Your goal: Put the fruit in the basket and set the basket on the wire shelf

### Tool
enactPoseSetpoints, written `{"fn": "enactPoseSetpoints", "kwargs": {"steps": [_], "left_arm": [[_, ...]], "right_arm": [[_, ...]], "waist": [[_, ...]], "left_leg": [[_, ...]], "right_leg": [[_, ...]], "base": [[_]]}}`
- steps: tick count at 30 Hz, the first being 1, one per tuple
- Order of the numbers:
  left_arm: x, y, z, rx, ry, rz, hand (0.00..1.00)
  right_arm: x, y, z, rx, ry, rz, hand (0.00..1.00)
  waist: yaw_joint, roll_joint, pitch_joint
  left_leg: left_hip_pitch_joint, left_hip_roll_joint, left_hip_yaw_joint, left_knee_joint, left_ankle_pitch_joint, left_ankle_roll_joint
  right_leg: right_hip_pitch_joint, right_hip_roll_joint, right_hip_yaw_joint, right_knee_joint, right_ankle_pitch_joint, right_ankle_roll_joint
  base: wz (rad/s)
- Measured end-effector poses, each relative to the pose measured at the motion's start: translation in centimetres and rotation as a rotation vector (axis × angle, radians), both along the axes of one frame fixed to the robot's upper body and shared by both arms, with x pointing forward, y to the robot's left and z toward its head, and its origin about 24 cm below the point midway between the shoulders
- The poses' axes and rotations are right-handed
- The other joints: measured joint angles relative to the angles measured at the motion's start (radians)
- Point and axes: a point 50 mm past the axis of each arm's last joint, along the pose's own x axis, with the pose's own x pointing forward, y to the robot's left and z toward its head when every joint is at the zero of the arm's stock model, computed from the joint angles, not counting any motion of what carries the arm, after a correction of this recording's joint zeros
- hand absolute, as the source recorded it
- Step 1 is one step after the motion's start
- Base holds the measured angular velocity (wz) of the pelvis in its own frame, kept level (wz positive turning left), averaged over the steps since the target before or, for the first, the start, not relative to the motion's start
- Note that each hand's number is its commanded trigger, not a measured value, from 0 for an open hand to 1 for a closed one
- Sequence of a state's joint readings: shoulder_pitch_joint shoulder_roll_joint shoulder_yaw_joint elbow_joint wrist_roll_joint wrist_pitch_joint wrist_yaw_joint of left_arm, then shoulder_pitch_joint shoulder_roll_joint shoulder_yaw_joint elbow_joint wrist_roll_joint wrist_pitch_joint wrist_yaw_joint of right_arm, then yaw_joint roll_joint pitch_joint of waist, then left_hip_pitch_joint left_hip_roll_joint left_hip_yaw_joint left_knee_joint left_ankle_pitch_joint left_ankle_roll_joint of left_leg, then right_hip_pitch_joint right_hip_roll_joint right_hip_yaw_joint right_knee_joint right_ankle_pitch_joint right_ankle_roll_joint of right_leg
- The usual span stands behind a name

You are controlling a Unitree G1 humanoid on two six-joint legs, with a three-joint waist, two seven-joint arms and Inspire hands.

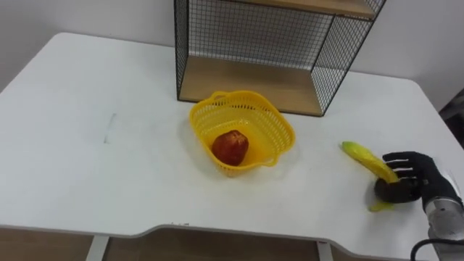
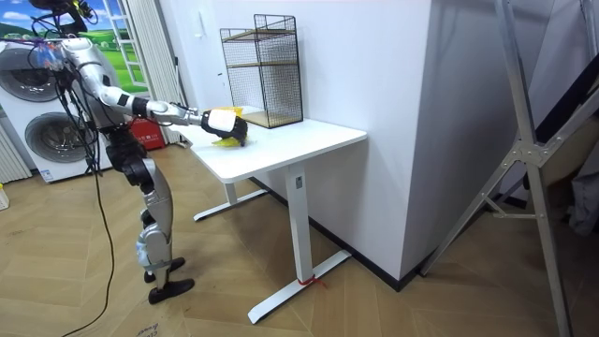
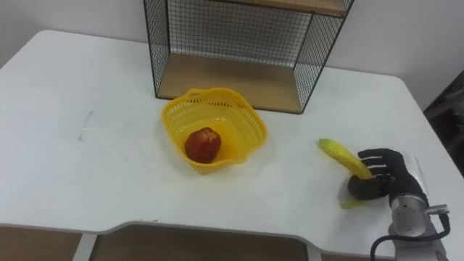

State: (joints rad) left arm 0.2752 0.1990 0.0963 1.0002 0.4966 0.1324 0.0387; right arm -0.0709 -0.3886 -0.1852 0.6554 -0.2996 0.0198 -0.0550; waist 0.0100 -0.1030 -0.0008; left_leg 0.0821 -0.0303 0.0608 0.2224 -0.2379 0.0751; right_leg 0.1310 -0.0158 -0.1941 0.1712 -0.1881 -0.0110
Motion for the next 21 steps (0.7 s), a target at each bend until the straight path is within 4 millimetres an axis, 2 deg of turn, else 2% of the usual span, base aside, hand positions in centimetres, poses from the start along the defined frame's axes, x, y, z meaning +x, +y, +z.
{"fn": "enactPoseSetpoints", "kwargs": {"steps": [14, 17, 21], "left_arm": [[0.8, 0.0, 0.0, 0.001, -0.020, -0.006, 0.00], [1.0, 0.1, 0.1, 0.002, -0.027, -0.009, 0.00], [1.3, -0.3, 0.0, -0.009, -0.034, -0.031, 0.00]], "right_arm": [[0.8, 1.3, 0.1, 0.030, 0.021, 0.078, 1.00], [1.6, 2.6, 0.9, 0.028, 0.000, 0.143, 1.00], [3.1, 4.9, 2.7, 0.047, -0.117, 0.212, 1.00]], "waist": [[0.000, -0.004, -0.0004], [0.001, -0.002, -0.0012], [0.009, 0.015, 0.0028]], "left_leg": [[0.017, 0.000, 0.016, -0.008, 0.000, 0.000], [0.015, 0.000, 0.020, -0.007, 0.000, 0.000], [0.016, 0.001, 0.026, 0.000, 0.001, 0.001]], "right_leg": [[0.007, 0.003, 0.021, 0.001, 0.000, 0.000], [-0.005, 0.002, 0.022, 0.003, 0.000, -0.001], [-0.006, 0.001, 0.029, 0.015, 0.001, -0.001]], "base": [[-0.04], [-0.06], [-0.03]]}}
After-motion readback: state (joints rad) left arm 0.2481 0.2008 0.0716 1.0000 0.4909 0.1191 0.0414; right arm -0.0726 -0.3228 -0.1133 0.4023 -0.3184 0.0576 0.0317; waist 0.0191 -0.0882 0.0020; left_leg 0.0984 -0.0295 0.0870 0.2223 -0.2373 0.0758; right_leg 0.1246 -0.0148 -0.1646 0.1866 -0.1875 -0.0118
